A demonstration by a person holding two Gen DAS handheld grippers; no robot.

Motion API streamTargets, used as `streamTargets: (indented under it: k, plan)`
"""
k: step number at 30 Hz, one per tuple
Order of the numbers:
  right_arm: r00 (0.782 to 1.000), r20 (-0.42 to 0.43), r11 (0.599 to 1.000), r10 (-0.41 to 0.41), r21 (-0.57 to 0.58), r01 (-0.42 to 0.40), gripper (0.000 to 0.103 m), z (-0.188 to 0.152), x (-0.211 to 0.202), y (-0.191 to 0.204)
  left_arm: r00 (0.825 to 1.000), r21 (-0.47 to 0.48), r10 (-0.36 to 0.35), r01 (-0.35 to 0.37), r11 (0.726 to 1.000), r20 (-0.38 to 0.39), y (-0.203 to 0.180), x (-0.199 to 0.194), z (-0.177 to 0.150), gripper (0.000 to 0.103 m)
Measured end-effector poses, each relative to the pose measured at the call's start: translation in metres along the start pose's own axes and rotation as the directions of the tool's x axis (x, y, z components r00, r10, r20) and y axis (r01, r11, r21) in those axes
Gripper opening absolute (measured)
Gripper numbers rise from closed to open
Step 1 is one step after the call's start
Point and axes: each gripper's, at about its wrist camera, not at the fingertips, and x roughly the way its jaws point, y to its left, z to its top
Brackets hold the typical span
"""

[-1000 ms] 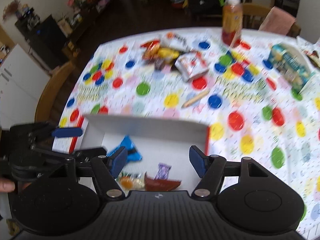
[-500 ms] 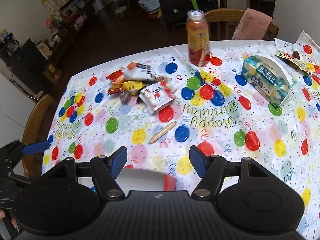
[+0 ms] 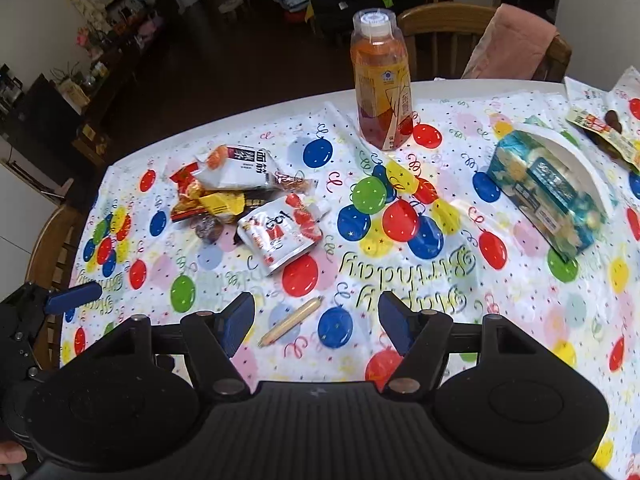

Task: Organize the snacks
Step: 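Withdraw both tools from the box toward the snack pile, then grasp the white drink pouch with left gripper while right grasps the wooden stick snack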

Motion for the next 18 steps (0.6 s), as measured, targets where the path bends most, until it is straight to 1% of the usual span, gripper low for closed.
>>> streamTargets:
  k: [4,7,12,16,18]
  plan:
    - [0.998,-0.058,1.000,-0.001,0.015,0.002,0.068,0.003,0.034,-0.010,1.000,0.048,0.005,-0.006,0.999,0.008,-0.006,0.019,0.015,0.102]
    - [0.995,-0.103,0.996,-0.002,0.086,0.011,0.068,0.002,0.058,-0.021,1.000,0.097,0.012,-0.013,0.995,0.005,-0.007,0.036,0.024,0.102]
    - [0.989,-0.147,0.983,0.000,0.182,0.027,0.068,0.000,0.090,-0.033,1.000,0.163,0.013,-0.010,0.987,-0.021,-0.010,0.072,0.034,0.102]
    - [0.985,-0.171,0.979,0.000,0.202,0.035,0.068,0.000,0.106,-0.039,0.998,0.241,0.030,-0.016,0.970,-0.054,-0.016,0.100,0.037,0.100]
    - [0.982,-0.187,0.977,0.011,0.212,0.029,0.068,-0.001,0.111,-0.044,0.996,0.292,0.049,-0.026,0.956,-0.070,-0.020,0.113,0.036,0.099]
